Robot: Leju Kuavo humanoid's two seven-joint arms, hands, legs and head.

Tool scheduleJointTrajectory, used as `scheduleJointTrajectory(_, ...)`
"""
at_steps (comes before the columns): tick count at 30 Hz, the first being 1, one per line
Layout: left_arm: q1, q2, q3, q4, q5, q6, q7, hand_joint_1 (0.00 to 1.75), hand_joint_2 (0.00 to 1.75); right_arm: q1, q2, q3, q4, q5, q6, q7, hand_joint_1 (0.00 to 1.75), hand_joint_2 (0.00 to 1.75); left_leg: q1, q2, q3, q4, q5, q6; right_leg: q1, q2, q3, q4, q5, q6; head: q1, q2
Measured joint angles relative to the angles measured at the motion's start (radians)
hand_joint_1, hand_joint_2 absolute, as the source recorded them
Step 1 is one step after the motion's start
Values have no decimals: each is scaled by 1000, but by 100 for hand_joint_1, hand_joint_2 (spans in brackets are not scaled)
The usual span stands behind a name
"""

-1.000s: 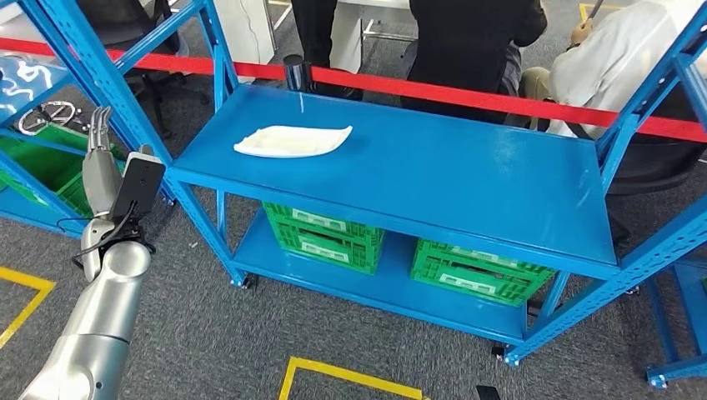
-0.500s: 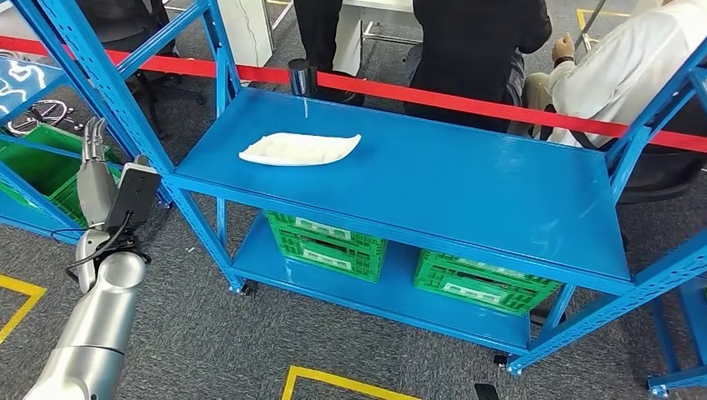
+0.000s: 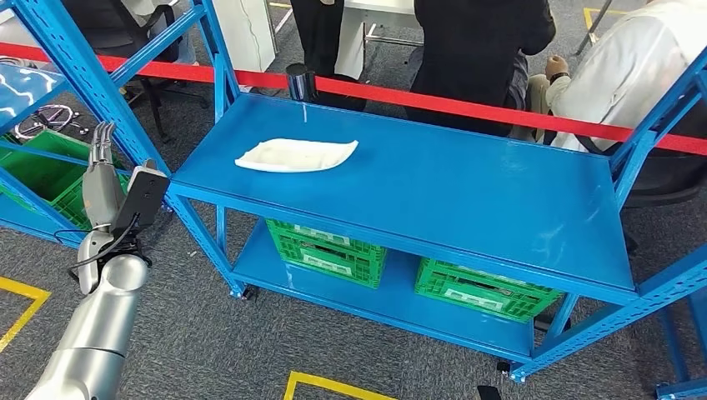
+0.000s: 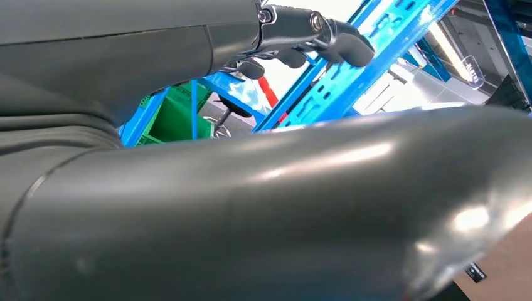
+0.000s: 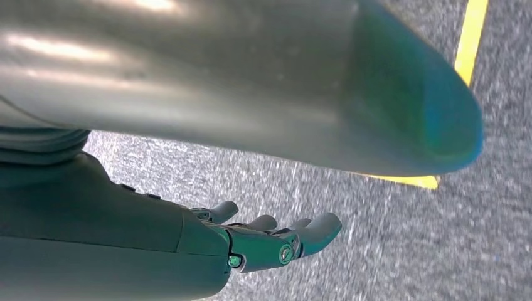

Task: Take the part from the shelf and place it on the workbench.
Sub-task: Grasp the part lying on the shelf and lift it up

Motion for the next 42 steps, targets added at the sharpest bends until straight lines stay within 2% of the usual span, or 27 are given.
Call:
scheduleJointTrajectory(5, 0, 2, 0, 0, 0, 0, 0, 0, 0, 0, 0, -1, 0, 0, 1, 0, 0, 0, 1, 0, 5, -9, 3, -11, 1, 1, 0, 0, -2, -8, 0, 0)
scheduleJointTrajectory(11, 0, 3, 0, 0, 0, 0, 0, 0, 0, 0, 0, -1, 0, 0, 1, 0, 0, 0, 1, 0, 6, -11, 4, -15, 1, 1, 0, 1, -3, -10, 0, 0)
scheduleJointTrajectory(13, 0, 4, 0, 0, 0, 0, -1, 0, 0, 0, 0, -1, 0, 0, 1, 0, 0, 0, 0, 0, 5, -10, 3, -12, -1, 1, 1, -1, -2, -8, 0, 0)
scheduleJointTrajectory(16, -4, 5, 0, 0, 0, 1, -7, 0, 0, -1, 0, -3, 0, 0, 1, -2, 0, 0, 3, 6, 16, -27, 10, 3, -3, 2, 3, -4, 0, 2, 0, 0)
scheduleJointTrajectory(18, -12, 4, 0, 1, -2, 2, -10, 0, 0, -3, 0, -4, 0, 1, 2, -4, 0, 0, 11, 17, 29, -47, 19, 7, -2, 3, -22, 49, -30, 10, 2, 0)
scheduleJointTrajectory(20, -19, 4, 0, 6, -8, 2, -12, 0, 0, -3, 0, -6, 0, 2, 3, -6, 0, 0, 12, 30, 32, -50, 18, 8, -9, 2, -89, 174, -87, 20, 3, 0)
scheduleJointTrajectory(21, -22, 3, -1, 10, -11, 2, -13, 0, 0, -2, 0, -7, 0, 2, 4, -7, 0, 0, 14, 37, 32, -48, 16, 7, -13, 1, -121, 232, -106, 26, 3, 0)
scheduleJointTrajectory(22, -24, 2, -2, 14, -13, 1, -14, 0, 0, -1, 0, -8, 0, 1, 4, -8, 0, 0, 16, 44, 32, -45, 13, 3, -18, 0, -141, 262, -107, 32, 3, 0)
scheduleJointTrajectory(23, -26, 1, -3, 17, -16, 0, -16, 0, 0, 0, -1, -8, 0, 0, 5, -9, 0, 0, 21, 51, 32, -40, 9, -3, -23, -2, -140, 252, -90, 38, 3, 0)
scheduleJointTrajectory(25, -37, -2, -5, 24, -19, 1, -17, 0, 0, -1, -2, -9, 0, -1, 5, -10, 0, 0, 33, 66, 32, -20, -7, -22, -31, -24, -89, 138, -26, 52, 3, 0)
scheduleJointTrajectory(26, -44, -2, -5, 28, -19, 3, -19, 0, 0, -2, 0, -9, 1, -3, 6, -11, 0, 0, 36, 73, 30, -7, -17, -33, -33, -38, -64, 83, -4, 54, 6, 0)
scheduleJointTrajectory(27, -53, -3, -6, 32, -17, 7, -21, 0, 0, -3, 2, -10, 2, -5, 7, -12, 0, 0, 36, 80, 30, 3, -27, -44, -33, -47, -48, 49, 6, 48, 7, 0)
scheduleJointTrajectory(28, -61, -3, -8, 36, -15, 12, -23, 0, 0, -4, 3, -11, 3, -8, 8, -14, 0, 0, 35, 86, 31, 8, -34, -52, -31, -50, -45, 40, 3, 37, 8, 0)
scheduleJointTrajectory(30, -76, -4, -12, 45, -10, 22, -28, 0, 0, -5, 4, -15, 4, -14, 9, -16, 0, 0, 35, 98, 39, 4, -39, -63, -29, -31, -49, 49, -3, 10, 6, 0)
scheduleJointTrajectory(31, -82, -5, -14, 50, -9, 25, -29, 0, 0, -4, 4, -17, 4, -16, 8, -17, 0, 0, 37, 96, 43, 7, -45, -68, -30, -22, -48, 49, -4, 3, 4, 0)
scheduleJointTrajectory(33, -90, -7, -19, 59, -8, 33, -30, 0, 0, -4, 5, -21, 4, -18, 7, -17, 0, 0, 39, 65, 25, 57, -80, -72, -31, -3, -46, 48, -3, -10, 0, 0)
scheduleJointTrajectory(35, -94, -7, -22, 68, -8, 39, -30, 0, 0, -6, 6, -24, 4, -18, 5, -17, 0, 0, 35, 25, -36, 184, -143, -69, -29, 15, -45, 48, -3, -17, -4, 0)
scheduleJointTrajectory(36, -94, -7, -22, 73, -8, 39, -29, 0, 44, -6, 6, -25, 4, -18, 5, -16, 0, 0, 32, 17, -72, 249, -165, -65, -26, 26, -45, 48, -4, -20, -6, 0)
scheduleJointTrajectory(37, -94, -7, -22, 77, -8, 39, -28, 0, 87, -5, 6, -26, 4, -18, 5, -15, 0, 0, 29, 13, -98, 289, -170, -60, -22, 39, -44, 48, -4, -21, -6, 0)
scheduleJointTrajectory(38, -93, -8, -22, 81, -9, 39, -27, 0, 131, -4, 6, -27, 4, -17, 5, -13, 0, 0, 26, 11, -108, 294, -154, -52, -19, 52, -42, 48, -5, -22, -6, 0)
scheduleJointTrajectory(39, -93, -8, -23, 83, -10, 39, -25, 0, 175, -4, 6, -28, 4, -16, 5, -11, 0, 0, 22, 6, -98, 257, -120, -42, -16, 66, -40, 48, -5, -23, -7, 0)
scheduleJointTrajectory(40, -94, -8, -23, 84, -11, 39, -23, 0, 175, -4, 6, -29, 4, -14, 5, -11, 0, 0, 17, -8, -74, 192, -77, -31, -14, 80, -37, 48, -5, -23, -7, 0)
scheduleJointTrajectory(42, -94, -6, -24, 85, -12, 40, -21, 0, 175, -5, 8, -31, 4, -10, 6, -11, 0, 0, 13, -51, -24, 72, -28, -15, -12, 105, -36, 46, -3, -19, -6, 0)
